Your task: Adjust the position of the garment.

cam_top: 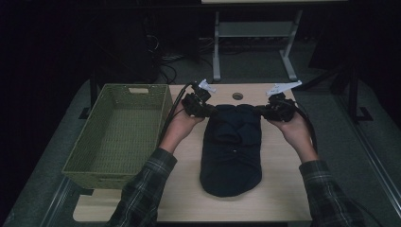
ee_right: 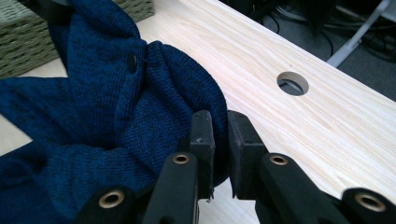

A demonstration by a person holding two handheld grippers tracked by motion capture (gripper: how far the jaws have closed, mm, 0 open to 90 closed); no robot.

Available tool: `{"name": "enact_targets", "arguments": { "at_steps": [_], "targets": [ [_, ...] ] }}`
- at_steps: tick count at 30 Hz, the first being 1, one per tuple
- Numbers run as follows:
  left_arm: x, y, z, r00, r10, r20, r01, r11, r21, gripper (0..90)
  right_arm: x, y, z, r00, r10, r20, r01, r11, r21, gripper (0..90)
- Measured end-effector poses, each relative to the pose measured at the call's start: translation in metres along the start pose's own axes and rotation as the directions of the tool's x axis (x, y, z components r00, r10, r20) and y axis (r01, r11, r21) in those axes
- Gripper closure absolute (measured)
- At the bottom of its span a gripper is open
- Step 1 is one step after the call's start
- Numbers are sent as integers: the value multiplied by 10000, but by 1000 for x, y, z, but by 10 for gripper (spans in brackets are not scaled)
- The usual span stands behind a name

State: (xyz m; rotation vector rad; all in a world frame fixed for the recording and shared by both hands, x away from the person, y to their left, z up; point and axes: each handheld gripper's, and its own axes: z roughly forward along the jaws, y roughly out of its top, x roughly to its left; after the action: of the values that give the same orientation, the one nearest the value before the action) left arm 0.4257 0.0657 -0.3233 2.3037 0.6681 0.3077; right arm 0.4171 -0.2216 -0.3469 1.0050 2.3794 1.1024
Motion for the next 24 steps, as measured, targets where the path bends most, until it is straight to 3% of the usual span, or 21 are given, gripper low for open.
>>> {"name": "enact_targets", "arguments": {
  "at_steps": [8, 15, 24],
  "targets": [
    [-17, -16, -8, 9996, 263, 40, -263, 9996, -70, 784, 22, -17, -13, 9991, -417, -63, 414, 9987, -308, 803],
    [-30, -29, -15, 9988, 477, 76, -477, 9988, -97, 783, 38, -29, -20, 9987, -480, -157, 474, 9982, -374, 790],
    [-42, -49, -24, 9980, 308, 546, -296, 9993, -230, 781, 56, -44, -27, 9969, -589, -529, 559, 9969, -551, 781]
  ]
}}
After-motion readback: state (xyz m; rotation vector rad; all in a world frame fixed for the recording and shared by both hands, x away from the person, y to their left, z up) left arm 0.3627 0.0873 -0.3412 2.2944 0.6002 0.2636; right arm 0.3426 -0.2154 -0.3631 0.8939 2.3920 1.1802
